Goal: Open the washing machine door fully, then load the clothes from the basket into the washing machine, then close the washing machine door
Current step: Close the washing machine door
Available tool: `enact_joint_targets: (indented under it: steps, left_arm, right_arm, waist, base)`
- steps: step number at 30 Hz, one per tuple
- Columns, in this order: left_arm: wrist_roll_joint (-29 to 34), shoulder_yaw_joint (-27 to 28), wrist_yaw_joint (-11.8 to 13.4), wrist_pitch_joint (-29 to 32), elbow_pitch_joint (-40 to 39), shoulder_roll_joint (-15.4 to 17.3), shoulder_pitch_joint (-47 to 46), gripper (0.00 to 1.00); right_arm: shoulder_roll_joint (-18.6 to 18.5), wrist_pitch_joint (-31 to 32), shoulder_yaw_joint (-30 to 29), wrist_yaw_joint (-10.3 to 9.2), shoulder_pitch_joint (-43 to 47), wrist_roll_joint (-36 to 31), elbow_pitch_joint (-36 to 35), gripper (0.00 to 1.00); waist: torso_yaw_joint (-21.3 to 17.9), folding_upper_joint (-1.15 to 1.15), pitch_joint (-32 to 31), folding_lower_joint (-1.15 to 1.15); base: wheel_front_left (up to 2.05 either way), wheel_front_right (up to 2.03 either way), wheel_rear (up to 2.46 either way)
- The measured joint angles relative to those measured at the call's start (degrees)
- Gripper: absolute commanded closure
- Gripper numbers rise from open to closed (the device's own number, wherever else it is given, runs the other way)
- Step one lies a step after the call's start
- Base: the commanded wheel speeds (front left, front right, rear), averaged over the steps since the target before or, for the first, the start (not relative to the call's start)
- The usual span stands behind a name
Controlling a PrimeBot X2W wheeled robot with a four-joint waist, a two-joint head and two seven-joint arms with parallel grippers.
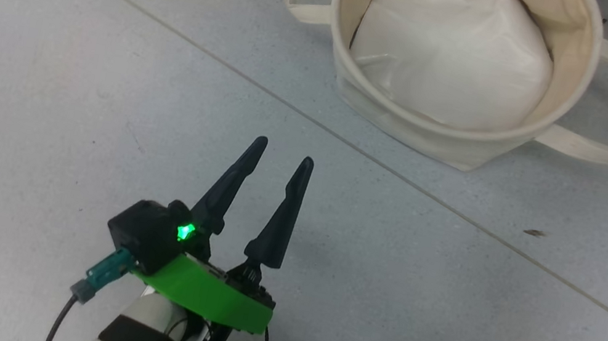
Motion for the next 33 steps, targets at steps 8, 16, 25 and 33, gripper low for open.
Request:
enact_joint_targets:
  steps: [8, 16, 25, 33]
  left_arm:
    - [-1.0, -1.0, 0.6, 0.0, -1.0, -0.1, -0.6, 0.0]
    - [-1.5, -0.8, 0.9, 0.0, -0.7, -0.1, -1.1, 0.0]
    - [1.0, 2.8, -1.1, 0.0, 2.3, -0.1, -0.7, 0.0]
    - [3.1, 7.7, -4.2, 0.0, 4.5, -0.1, 4.0, 0.0]
  right_arm:
    - [-0.3, -0.2, -2.8, 0.05, -4.7, 0.5, 3.2, 1.0]
    - [-0.3, 0.0, -1.1, 0.08, -5.2, 2.6, 3.6, 1.0]
    - [1.8, 0.0, 6.0, 0.0, 9.0, 14.4, 0.3, 1.0]
    - [2.9, 0.0, 10.1, 0.0, 27.0, 25.9, -5.5, 1.0]
  waist:
    - [1.4, 0.0, 1.9, 0.0]
    - [1.2, 0.0, 0.9, -0.01]
    - [-2.3, 0.0, -4.9, -0.01]
    - [-7.5, 0.0, -12.6, -0.02]
  base:
    - [0.0, 0.0, 0.0]
    - [0.0, 0.0, 0.0]
    - [0.0, 0.0, 0.0]
    - [0.0, 0.0, 0.0]
